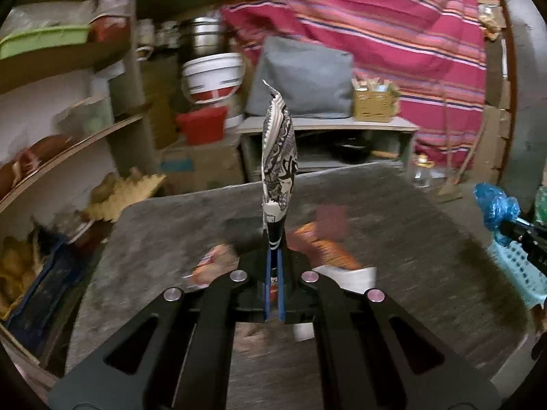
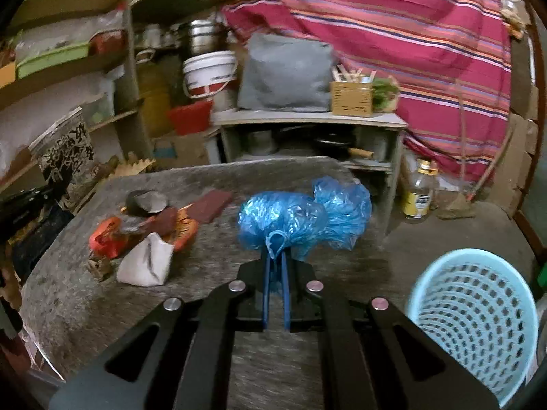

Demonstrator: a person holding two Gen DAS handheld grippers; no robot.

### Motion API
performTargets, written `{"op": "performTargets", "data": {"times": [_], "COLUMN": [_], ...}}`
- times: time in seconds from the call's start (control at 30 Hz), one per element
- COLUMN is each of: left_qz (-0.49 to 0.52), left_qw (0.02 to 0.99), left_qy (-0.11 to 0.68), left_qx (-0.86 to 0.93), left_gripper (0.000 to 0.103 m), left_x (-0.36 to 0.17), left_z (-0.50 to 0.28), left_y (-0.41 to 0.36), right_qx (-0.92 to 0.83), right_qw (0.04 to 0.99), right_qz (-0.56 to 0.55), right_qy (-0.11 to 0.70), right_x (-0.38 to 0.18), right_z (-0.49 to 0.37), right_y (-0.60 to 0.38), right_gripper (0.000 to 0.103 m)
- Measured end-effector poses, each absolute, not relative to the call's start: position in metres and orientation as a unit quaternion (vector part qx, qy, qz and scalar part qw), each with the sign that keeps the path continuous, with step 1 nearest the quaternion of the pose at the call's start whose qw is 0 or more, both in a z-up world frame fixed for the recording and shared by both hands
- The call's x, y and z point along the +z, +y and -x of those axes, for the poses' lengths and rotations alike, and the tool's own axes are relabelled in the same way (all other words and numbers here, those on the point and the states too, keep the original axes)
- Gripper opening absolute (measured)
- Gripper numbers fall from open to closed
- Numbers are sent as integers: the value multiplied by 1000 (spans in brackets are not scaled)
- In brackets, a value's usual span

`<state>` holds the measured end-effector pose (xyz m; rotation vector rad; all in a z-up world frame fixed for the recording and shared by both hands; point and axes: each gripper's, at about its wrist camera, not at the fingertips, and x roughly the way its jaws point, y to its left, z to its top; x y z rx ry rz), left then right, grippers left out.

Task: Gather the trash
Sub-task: 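Carry wrapper and blue bag to the light blue basket and open both tools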

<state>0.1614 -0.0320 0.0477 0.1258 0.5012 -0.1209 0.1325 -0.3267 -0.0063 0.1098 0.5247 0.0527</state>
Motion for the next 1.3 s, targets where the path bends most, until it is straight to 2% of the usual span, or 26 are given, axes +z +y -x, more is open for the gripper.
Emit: {"op": "performTargets", "data": {"times": [0.27,0.7,1.03,1.1,1.23,1.3], "left_qz": [-84,-89,-120,-125,-128,-123], "left_qw": [958,916,886,884,887,890], "left_qy": [234,256,288,292,293,292], "left_qx": [-146,-298,-343,-342,-334,-329], "left_gripper": [1,1,3,8,42,51], "left_x": [43,0,-41,-46,-49,-48], "left_z": [-153,-127,-123,-125,-123,-123], "left_y": [-148,-331,-416,-421,-419,-414], "right_qx": [-46,-143,-163,-164,-165,-164], "right_qw": [964,943,933,932,930,929], "right_qz": [-78,-127,-148,-151,-156,-159], "right_qy": [251,273,284,286,290,292], "right_x": [-3,-30,-47,-50,-55,-57], "right_z": [-101,-64,-49,-48,-46,-46], "right_y": [-414,-536,-573,-577,-582,-584], "right_gripper": [6,6,6,6,6,6]}}
